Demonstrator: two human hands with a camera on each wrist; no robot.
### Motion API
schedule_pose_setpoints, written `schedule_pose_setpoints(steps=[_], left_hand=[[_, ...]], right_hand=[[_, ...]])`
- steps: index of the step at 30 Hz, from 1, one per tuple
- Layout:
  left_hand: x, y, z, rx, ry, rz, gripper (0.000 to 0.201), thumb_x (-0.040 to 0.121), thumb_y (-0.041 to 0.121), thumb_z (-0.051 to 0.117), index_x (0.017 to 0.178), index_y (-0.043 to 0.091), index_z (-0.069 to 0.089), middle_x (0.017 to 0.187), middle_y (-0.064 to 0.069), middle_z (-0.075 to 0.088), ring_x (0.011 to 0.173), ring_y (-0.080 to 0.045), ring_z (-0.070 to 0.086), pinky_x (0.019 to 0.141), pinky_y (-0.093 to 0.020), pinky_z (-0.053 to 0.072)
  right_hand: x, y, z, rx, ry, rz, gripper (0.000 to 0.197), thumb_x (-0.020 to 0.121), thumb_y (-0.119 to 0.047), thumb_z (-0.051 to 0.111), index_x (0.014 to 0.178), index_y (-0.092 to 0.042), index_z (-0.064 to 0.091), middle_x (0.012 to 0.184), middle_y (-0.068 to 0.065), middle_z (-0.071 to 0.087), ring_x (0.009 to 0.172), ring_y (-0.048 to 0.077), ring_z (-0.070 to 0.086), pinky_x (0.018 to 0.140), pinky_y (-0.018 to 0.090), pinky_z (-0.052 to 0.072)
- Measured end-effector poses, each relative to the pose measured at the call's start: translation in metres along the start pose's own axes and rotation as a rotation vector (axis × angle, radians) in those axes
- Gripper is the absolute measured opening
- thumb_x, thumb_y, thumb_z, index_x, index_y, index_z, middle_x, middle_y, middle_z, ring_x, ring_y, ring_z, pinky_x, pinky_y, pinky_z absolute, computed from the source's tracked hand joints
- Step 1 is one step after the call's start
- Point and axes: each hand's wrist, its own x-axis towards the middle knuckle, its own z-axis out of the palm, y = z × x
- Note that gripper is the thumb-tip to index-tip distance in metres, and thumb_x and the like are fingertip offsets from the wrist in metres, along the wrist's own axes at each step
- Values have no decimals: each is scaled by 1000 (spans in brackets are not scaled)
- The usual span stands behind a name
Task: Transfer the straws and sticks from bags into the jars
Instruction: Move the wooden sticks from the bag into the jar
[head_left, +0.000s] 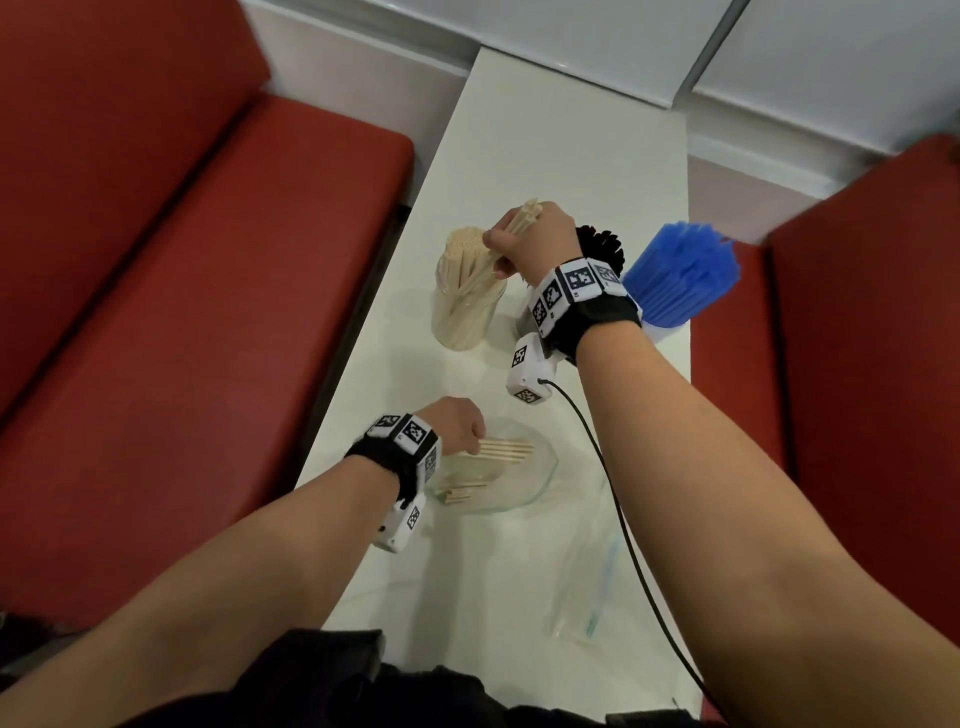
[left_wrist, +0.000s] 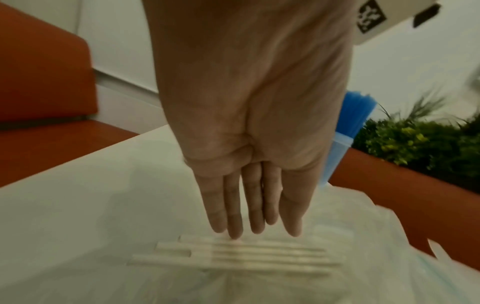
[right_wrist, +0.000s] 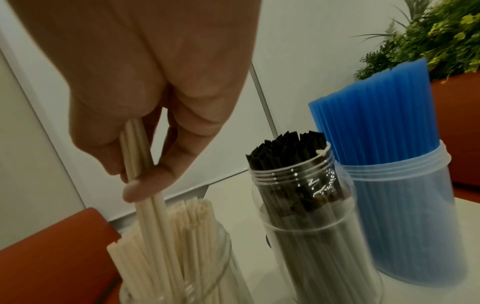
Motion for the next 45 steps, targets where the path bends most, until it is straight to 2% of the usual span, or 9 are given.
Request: schedule_pose_setpoints(steps=[3, 10, 15, 19, 28, 34, 37, 40, 45], left_hand=[[12, 4, 8, 220, -62, 34, 41, 94, 24, 67, 131, 8, 60, 131, -10, 63, 119, -28, 59, 99, -33, 47], [24, -2, 33, 566, 40, 24, 46, 97, 27, 57, 141, 20, 49, 139, 0, 50, 128, -24, 47, 100, -42, 41], [31, -9, 37, 602, 97, 51, 43, 97, 14, 53, 139, 19, 50, 138, -2, 50, 127, -25, 46, 100, -39, 41], [36, -10, 35, 610, 83, 71, 34, 97, 8, 50, 130, 13, 56, 132, -6, 54, 122, -27, 50, 97, -36, 43], [37, -6, 27, 495, -4, 57, 21, 102, 10, 49, 118, 1, 59, 122, -16, 62, 110, -32, 63, 90, -37, 49], [31, -5, 32, 459, -15, -17, 30, 104, 8, 47, 132, 0, 55, 134, -17, 61, 122, -30, 60, 100, -34, 46], [27, -3, 38, 459, 16, -33, 33, 106, 7, 41, 136, -2, 52, 138, -19, 58, 126, -32, 58, 102, -35, 43], [21, 0, 38, 455, -11, -28, 34, 107, 9, 37, 134, -3, 53, 136, -20, 59, 123, -34, 60, 100, -36, 46], [8, 0, 17, 458, -67, -63, 36, 102, 5, 39, 135, -2, 52, 138, -21, 57, 126, -33, 57, 99, -37, 44]], right_hand=[[9, 5, 12, -131, -27, -14, 24, 88, -22, 64, 101, -4, 74, 94, 14, 76, 88, 26, 73, 83, 34, 60], [16, 10, 27, 102, 205, -403, 46, 79, -8, 65, 123, -21, 63, 119, 4, 61, 113, 19, 56, 100, 35, 44], [41, 12, 58, -398, 48, -435, 46, 106, -25, 39, 151, -13, 41, 158, 7, 36, 151, 29, 21, 121, 42, 19], [37, 36, 87, -754, -58, -336, 69, 107, -52, 20, 161, -10, 6, 169, 5, 2, 156, 25, -6, 125, 46, -2], [34, 32, 86, -640, -26, -336, 79, 104, -58, 26, 160, -9, 3, 168, 13, -6, 155, 28, -10, 124, 47, -8], [3, 34, 64, -164, 137, -611, 48, 105, -14, 42, 152, -12, 39, 154, 15, 42, 149, 32, 29, 123, 50, 15], [-30, 42, 62, 187, 249, -523, 34, 98, -8, 47, 128, -12, 63, 110, 7, 71, 103, 23, 67, 96, 45, 51], [-70, 66, 77, 257, 7, -289, 24, 91, -11, 48, 95, -22, 68, 73, 1, 69, 68, 19, 67, 70, 44, 59], [-125, 116, 107, 156, -265, -67, 45, 78, 12, 37, 102, -13, 65, 99, 9, 71, 94, 28, 66, 87, 42, 55]])
